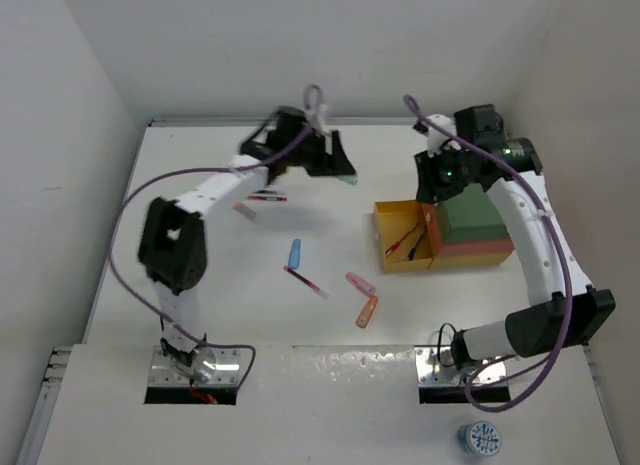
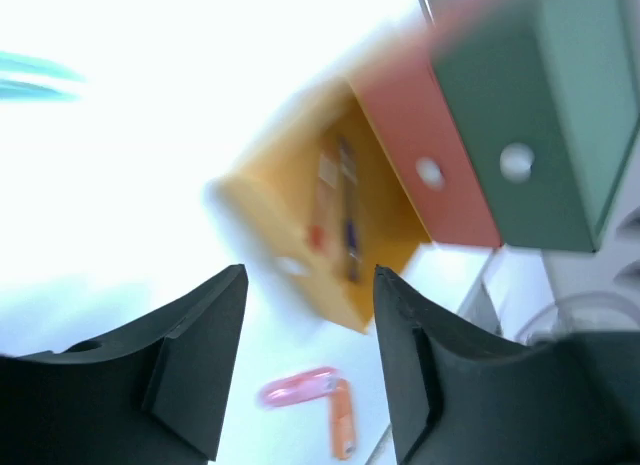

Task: Sort the stationery into containers
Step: Pick up the pen from the center of the board.

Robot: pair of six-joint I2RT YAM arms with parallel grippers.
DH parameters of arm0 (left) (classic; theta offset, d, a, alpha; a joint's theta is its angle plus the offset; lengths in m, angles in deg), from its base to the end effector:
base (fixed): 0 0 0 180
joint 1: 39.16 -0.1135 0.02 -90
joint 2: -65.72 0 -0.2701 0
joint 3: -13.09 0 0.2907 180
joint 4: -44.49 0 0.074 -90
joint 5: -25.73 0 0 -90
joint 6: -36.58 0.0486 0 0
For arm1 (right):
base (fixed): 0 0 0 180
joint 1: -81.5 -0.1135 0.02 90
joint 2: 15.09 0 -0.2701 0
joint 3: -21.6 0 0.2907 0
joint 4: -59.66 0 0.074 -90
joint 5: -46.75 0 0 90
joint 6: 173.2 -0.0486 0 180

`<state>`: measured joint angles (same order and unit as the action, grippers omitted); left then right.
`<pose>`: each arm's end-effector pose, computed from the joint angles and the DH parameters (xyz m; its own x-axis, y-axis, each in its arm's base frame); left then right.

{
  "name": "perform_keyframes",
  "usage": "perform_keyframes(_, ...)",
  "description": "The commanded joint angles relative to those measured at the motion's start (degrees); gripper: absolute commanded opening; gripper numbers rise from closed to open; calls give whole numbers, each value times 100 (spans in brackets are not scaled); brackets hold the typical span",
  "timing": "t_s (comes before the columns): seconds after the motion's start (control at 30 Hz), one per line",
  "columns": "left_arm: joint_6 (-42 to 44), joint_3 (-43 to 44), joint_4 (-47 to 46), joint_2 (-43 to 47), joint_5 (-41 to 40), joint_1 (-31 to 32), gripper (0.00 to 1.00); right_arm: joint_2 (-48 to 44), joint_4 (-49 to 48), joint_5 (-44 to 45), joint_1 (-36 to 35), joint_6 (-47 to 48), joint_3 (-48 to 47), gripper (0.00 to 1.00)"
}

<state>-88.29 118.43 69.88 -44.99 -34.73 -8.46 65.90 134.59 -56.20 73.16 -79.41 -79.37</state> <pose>0.4219 -0.2784 0.2795 -0.8230 -0.0898 -0.5609 0.4119 0.5856 -0.6982 0.3156 0.0573 0.3802 -0.7905 -0.1810 -0.5852 -0.3216 0.9357 0.1451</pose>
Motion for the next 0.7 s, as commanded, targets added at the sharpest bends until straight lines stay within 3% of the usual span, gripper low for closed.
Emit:
perform_keyframes(0.0, 621, -463, 268, 1794, -361, -1073, 64, -84, -158, 99, -937, 420, 150, 31)
perform_keyframes(0.1, 1296, -1113, 1058, 2674, -537, -1767, 69, 82, -745, 301, -1903, 281, 826, 31)
perform_keyframes(0.27, 1439, -2310, 1544, 4081, -607, -2629, 74, 733, -1160, 328, -3136, -221, 1197, 32)
perform_keyframes(0.4, 1492, -3057, 1816, 4716, -537, -3060, 74, 1505, -1450, 460, -3762, -581, 1198, 35)
perform_keyframes(0.67, 1624, -3401, 2106, 5297, -432, -3746, 74, 2271, -2179, 504, -4615, -1292, 1294, 35)
